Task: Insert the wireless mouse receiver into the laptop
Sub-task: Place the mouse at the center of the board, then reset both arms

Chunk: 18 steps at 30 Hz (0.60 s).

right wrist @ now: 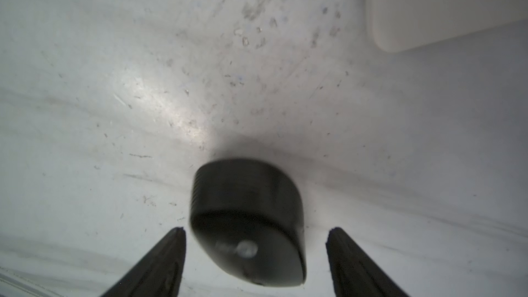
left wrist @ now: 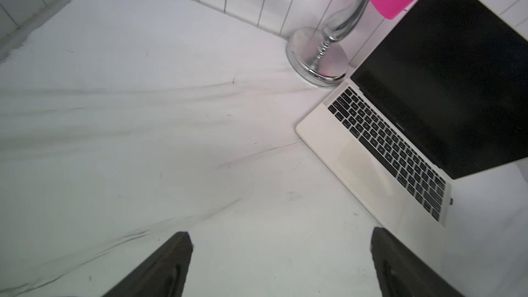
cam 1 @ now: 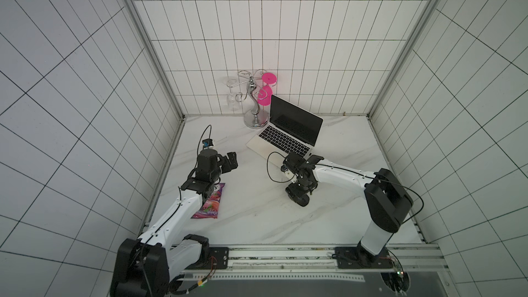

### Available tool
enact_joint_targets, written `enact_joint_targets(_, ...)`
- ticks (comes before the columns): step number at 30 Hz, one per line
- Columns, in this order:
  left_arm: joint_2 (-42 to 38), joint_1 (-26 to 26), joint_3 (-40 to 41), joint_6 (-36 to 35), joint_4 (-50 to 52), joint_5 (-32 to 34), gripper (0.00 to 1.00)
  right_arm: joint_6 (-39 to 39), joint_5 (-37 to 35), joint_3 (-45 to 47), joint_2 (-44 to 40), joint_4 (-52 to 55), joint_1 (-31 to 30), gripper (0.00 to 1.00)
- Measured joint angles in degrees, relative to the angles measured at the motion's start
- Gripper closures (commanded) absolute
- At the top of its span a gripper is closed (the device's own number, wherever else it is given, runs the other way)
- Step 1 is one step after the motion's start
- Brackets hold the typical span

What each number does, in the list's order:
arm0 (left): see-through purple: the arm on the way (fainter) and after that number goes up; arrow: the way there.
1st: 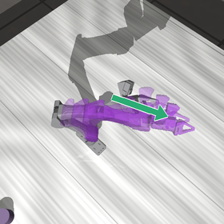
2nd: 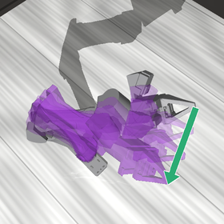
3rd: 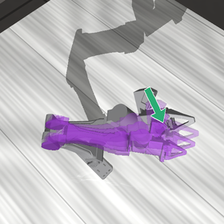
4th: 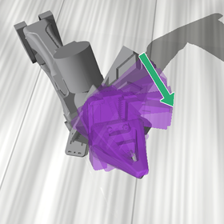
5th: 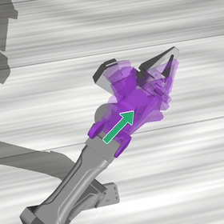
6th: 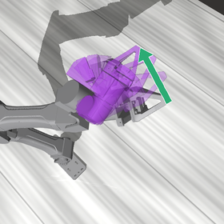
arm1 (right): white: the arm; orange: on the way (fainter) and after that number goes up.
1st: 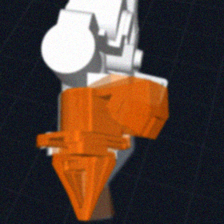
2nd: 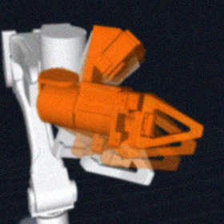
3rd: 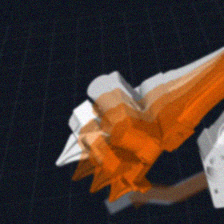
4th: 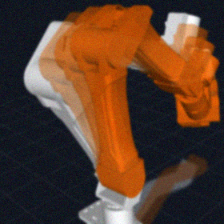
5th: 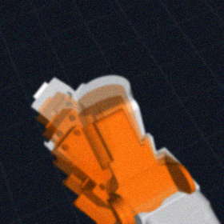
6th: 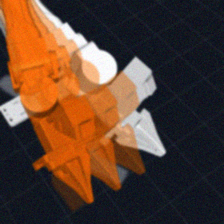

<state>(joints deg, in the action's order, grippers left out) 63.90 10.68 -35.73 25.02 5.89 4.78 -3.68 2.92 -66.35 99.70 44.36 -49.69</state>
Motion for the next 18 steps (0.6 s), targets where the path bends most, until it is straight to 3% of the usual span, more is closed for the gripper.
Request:
enact_joint_targets(5, 3.6, -4.7, 0.3, -0.6, -5.0, 7.1, 0.01, -1.9, 2.1, 4.6, -4.7, -4.1, 1.6, 0.0)
enact_joint_targets(7, 4.1, -6.8, 0.5, -2.2, -7.3, 9.8, 0.01, -3.6, 2.4, 7.6, -10.1, -6.3, 4.6, 0.01)
enact_joint_targets(13, 8.4, -11.8, 4.8, -9.0, -20.9, 11.2, 0.01, -7.9, 2.6, 17.2, -28.3, -17.7, 26.7, 0.01)
enact_joint_targets(18, 17.3, -12.0, 10.8, -15.2, -33.7, 5.4, 0.02, -9.2, 0.2, 22.7, -29.8, -29.0, 42.4, 0.01)
